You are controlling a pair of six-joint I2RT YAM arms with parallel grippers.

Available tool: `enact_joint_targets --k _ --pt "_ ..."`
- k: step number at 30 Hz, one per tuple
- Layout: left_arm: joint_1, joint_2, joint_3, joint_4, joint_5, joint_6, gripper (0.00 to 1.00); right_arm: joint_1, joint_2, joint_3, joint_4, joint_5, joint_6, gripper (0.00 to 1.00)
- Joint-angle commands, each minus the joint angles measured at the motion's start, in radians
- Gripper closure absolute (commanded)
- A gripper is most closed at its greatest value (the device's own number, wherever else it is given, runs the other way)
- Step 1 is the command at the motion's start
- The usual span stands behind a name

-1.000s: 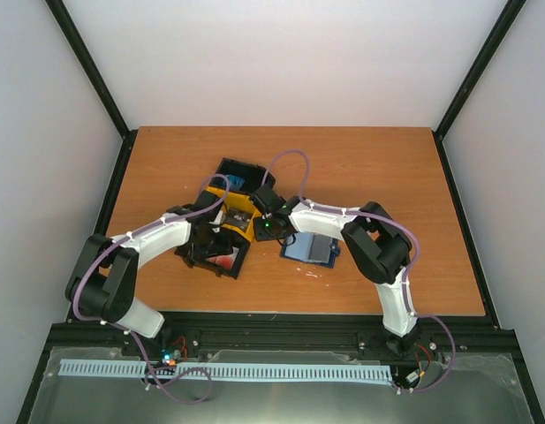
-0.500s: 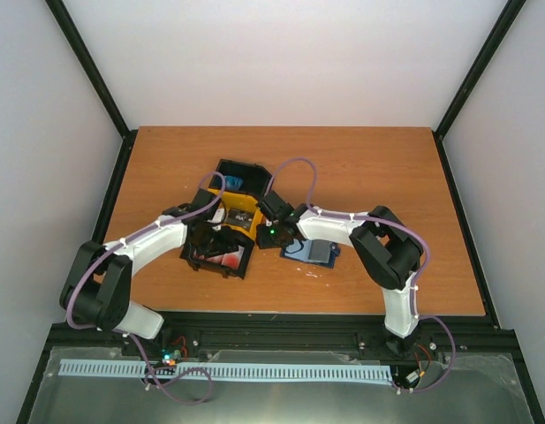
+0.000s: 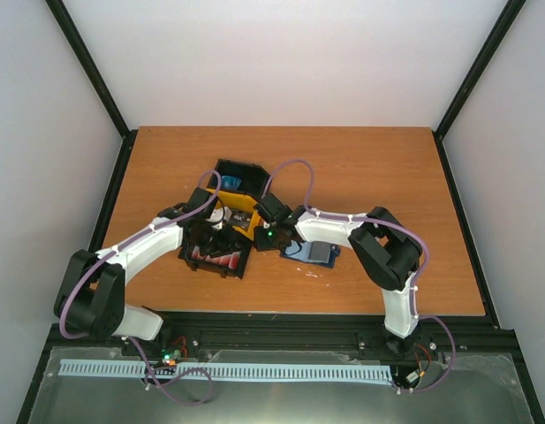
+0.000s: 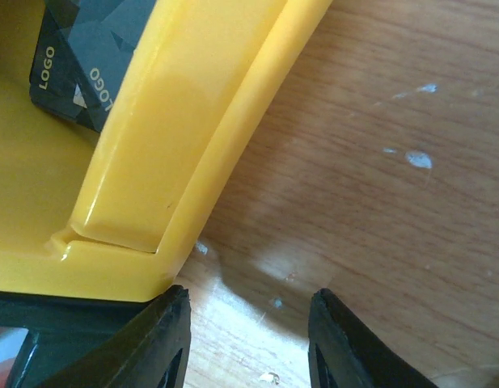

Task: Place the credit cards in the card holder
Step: Pick up the credit card from the storage box.

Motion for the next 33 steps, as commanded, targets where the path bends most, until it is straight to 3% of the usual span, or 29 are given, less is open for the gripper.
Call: enact_joint_targets --k 1,16,26,33 --pt "-0.004 0.000 -0.005 -0.021 0.051 -0.010 0.63 0.020 0.001 -0.006 0.015 -0.031 0.010 0.58" --pt "-0.004 0.059 -0.018 0.009 0.082 -0.032 0.66 0.020 0.001 -0.007 0.010 -0.021 0.012 0.59" --pt "-0.004 0.044 0.037 -0.040 -0.042 0.018 0.78 0.020 -0.003 -0.008 0.006 -0.014 0.009 0.59" --pt "-0.004 0.050 0.038 -0.038 0.029 0.073 0.84 0.020 0.004 -0.002 0.003 -0.015 0.005 0.59"
